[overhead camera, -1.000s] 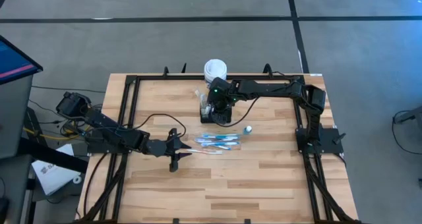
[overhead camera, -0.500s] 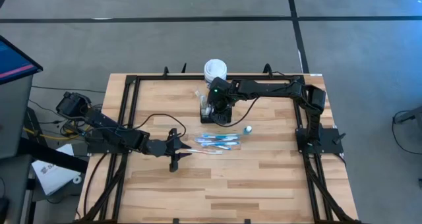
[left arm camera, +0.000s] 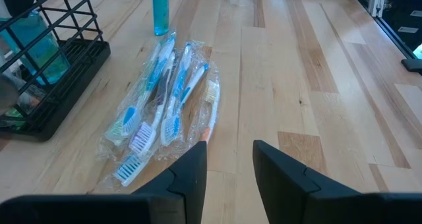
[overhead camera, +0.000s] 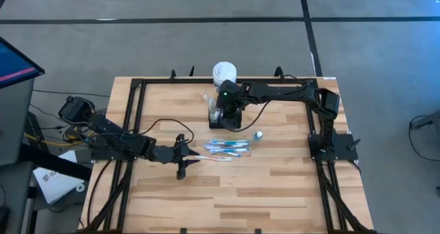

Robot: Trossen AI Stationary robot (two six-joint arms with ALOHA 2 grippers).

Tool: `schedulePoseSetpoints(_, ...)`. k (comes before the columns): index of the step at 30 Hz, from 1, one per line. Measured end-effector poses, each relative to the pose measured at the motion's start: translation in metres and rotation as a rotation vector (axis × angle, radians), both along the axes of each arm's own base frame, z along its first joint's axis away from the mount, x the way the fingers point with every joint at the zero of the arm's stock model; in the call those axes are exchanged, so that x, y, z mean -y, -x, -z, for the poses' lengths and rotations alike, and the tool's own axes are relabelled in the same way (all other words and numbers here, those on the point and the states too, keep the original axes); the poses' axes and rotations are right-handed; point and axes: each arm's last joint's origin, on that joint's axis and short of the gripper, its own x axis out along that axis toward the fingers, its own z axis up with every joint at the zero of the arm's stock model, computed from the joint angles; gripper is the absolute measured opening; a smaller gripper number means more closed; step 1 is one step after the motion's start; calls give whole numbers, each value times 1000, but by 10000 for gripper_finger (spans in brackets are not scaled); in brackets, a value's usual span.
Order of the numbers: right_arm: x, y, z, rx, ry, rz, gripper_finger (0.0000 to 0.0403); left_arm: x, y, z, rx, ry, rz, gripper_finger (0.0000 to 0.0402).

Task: Pick & Place toothbrushing station
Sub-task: Put the blue mouthwash bottle into the black wire organizer

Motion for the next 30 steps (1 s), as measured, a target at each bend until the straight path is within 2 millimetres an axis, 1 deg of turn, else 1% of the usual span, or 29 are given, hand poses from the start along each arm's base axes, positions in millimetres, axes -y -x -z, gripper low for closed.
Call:
schedulePoseSetpoints(3,0,0,0,0,-4,4,120,0,0,0,0,0,0,118)
schedulePoseSetpoints(10,1,0,0,-6,10,21,174,0,0,0,0,0,0,118)
schedulePoseSetpoints(13,1,0,0,-6,13,22,188,0,0,0,0,0,0,118)
schedulePoseSetpoints(17,2,1,0,-7,12,26,194,0,0,0,0,0,0,118)
schedulePoseSetpoints(26,2,1,0,-10,10,26,190,0,0,0,0,0,0,118)
schedulePoseSetpoints(30,5,2,1,-14,6,31,189,0,0,0,0,0,0,118)
